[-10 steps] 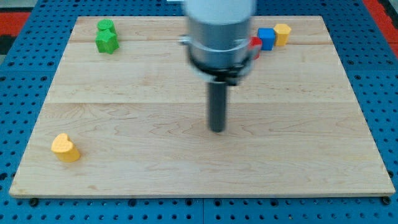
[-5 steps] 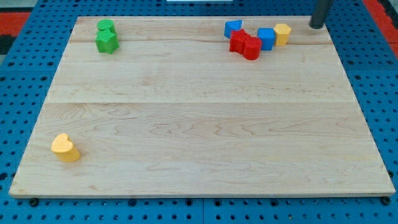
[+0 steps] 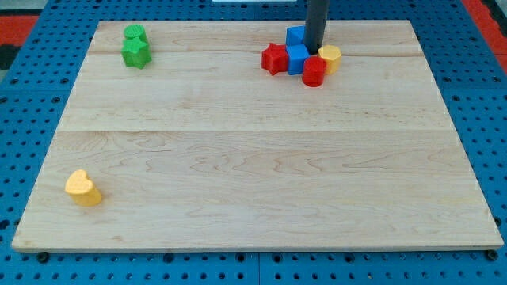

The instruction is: Move yellow hexagon towards bottom center

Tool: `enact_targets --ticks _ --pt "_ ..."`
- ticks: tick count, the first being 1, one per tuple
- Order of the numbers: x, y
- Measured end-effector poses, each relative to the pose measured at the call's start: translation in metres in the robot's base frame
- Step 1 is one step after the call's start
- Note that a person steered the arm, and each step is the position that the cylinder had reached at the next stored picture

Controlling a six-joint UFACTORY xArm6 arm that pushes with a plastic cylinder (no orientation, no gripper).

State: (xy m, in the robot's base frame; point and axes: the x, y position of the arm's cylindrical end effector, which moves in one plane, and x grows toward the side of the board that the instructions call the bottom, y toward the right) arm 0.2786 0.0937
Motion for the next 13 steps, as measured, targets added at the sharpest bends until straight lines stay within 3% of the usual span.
enact_targets --ticks 1,2,4,6,7,9,11,12,13 --pt "0.024 0.016" --pt "0.008 0.053" --pt "0.021 0.134" --pt "0.033 0.043" --pt "0.046 0.034" --pt "0.123 0.039" --pt "0.181 -0.015" --pt "0.230 -0.018" --pt "0.251 -0.066"
